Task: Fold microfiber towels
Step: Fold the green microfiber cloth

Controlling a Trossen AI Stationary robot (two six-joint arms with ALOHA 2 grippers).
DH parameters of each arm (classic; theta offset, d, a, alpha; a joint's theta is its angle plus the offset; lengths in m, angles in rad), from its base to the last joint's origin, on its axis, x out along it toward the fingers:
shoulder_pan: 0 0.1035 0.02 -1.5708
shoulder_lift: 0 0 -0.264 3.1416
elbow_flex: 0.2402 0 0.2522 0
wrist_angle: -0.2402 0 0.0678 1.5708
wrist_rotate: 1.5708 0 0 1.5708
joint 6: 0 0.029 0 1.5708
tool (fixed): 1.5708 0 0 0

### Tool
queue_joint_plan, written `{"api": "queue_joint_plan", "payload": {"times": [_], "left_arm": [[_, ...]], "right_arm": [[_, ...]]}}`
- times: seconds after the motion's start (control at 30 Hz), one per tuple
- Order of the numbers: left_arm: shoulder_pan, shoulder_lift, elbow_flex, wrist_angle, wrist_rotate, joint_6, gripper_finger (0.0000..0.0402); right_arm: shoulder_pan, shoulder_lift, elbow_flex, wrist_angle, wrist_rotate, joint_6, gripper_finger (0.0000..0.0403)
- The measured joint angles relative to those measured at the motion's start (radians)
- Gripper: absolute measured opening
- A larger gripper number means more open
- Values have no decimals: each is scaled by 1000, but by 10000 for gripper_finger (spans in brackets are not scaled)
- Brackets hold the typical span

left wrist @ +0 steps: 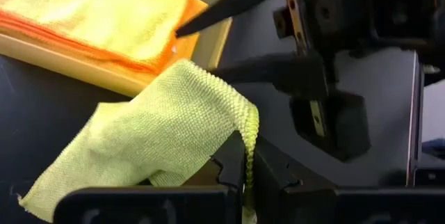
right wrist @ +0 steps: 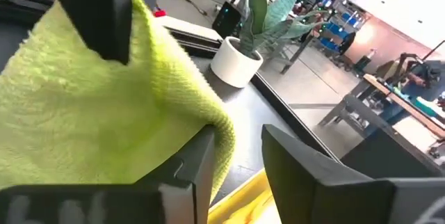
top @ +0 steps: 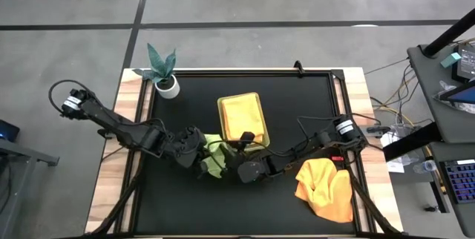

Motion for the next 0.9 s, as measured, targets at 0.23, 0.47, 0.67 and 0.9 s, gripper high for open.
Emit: {"api": "queue_joint_plan", "payload": {"times": [0.23, 0.47, 0.67, 0.9], "left_arm": [[-2, 2, -27, -11, -6, -26, 0], [-2, 3, -57, -77, -50, -74, 0], [-3, 5, -127, -88, -48, -160, 0], [-2, 5, -206, -75, -44, -254, 0]], "right_arm": [[-2, 0, 2, -1, 1, -133, 72], [2, 0, 2, -34, 0, -352, 28], [16, -5, 2, -107, -66, -191, 14], [24, -21, 6, -159, -533, 144, 51]]}}
